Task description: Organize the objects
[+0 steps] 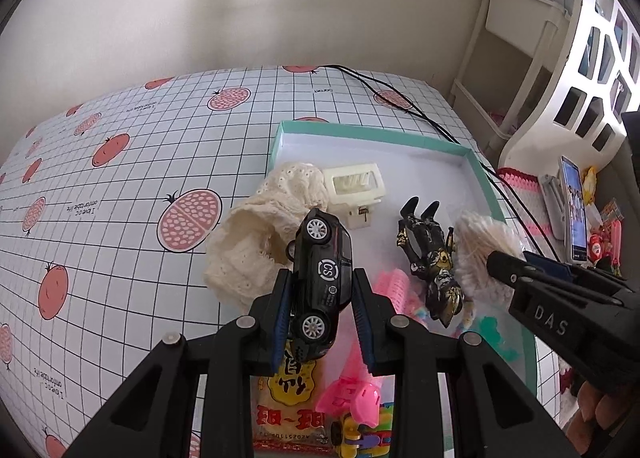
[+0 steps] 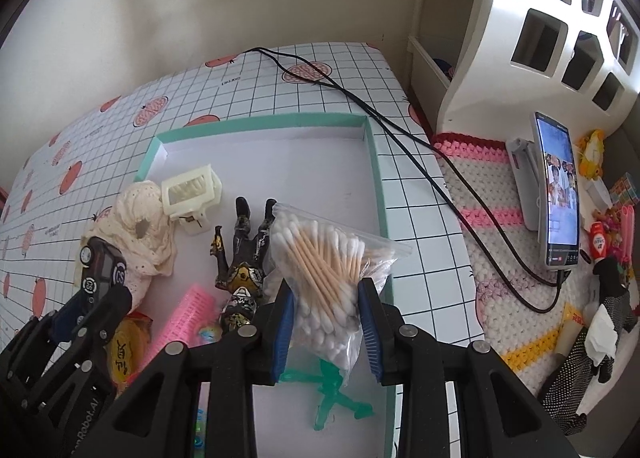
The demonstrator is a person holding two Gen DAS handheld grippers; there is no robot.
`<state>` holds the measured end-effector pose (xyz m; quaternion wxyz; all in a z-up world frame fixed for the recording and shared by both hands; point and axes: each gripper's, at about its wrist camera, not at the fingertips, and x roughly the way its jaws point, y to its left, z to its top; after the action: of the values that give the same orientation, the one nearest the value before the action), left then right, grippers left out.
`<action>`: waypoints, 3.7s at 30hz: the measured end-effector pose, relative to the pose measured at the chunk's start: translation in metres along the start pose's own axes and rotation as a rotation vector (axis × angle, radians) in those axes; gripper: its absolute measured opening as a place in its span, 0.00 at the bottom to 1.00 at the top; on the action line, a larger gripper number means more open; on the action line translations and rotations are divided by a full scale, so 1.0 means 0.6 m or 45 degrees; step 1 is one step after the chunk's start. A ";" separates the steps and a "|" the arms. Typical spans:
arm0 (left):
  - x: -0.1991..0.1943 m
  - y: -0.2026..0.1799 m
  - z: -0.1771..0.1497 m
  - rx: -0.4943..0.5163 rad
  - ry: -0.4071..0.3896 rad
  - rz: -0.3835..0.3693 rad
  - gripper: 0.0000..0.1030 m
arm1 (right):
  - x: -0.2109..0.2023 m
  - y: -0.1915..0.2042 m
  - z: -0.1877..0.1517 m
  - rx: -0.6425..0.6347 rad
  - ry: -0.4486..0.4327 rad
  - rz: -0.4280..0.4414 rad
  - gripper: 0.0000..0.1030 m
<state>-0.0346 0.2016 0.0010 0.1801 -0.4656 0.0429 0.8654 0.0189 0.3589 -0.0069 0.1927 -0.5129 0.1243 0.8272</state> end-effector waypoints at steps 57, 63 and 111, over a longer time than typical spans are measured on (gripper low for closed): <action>-0.009 0.064 0.013 -0.207 -0.044 0.073 0.53 | 0.005 0.023 0.007 0.041 -0.076 0.075 0.67; -0.006 0.076 0.011 -0.250 -0.023 0.115 0.54 | 0.010 0.030 0.003 0.009 -0.068 0.082 0.75; 0.000 0.155 -0.005 -0.408 0.079 0.149 0.95 | 0.006 0.057 -0.005 -0.090 -0.080 0.039 1.00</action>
<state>-0.0646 0.1143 -0.0092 0.0513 -0.5116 -0.0630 0.8554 0.0045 0.3277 -0.0111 0.1657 -0.4911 0.0967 0.8497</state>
